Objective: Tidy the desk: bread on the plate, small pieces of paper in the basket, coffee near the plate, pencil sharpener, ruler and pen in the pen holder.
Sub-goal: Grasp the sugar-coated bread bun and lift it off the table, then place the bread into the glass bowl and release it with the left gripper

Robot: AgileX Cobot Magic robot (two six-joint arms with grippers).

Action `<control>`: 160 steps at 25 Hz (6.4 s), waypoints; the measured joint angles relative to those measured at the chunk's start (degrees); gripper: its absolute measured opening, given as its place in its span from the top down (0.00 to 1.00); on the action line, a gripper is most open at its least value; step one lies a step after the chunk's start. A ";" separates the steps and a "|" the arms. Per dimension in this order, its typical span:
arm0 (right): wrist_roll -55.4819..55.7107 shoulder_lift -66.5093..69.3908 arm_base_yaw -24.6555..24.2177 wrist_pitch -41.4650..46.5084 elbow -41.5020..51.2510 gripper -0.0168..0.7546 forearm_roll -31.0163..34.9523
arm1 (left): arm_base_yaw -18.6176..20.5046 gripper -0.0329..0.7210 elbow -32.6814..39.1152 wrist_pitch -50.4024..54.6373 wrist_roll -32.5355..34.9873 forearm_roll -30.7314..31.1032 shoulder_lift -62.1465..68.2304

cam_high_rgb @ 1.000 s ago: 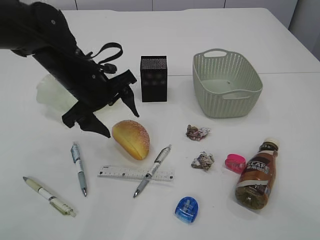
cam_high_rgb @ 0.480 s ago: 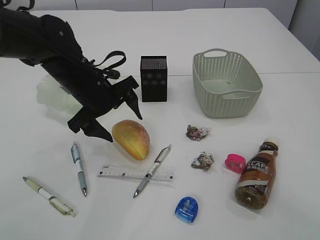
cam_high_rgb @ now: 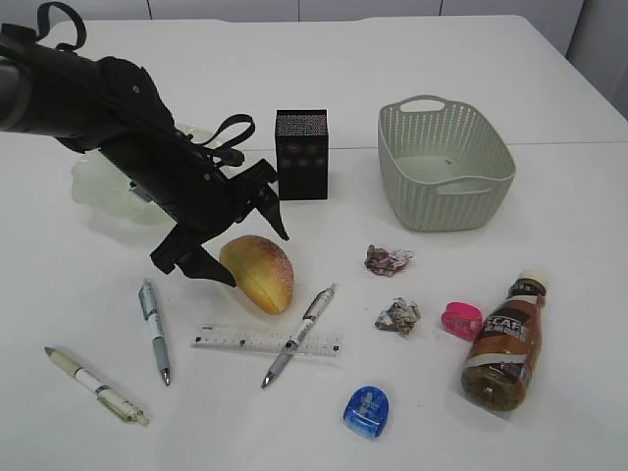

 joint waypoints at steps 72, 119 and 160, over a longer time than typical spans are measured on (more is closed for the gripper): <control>-0.02 0.00 0.00 -0.12 0.00 0.23 0.00 | 0.10 0.70 -25.14 30.10 19.66 27.15 4.71; -0.12 0.00 0.00 -0.12 0.00 0.23 -1.78 | 15.37 0.55 -54.60 31.35 21.74 32.75 22.91; -0.12 0.00 0.00 -0.12 0.00 0.23 -1.78 | 18.70 0.21 -63.93 31.91 25.12 30.24 13.80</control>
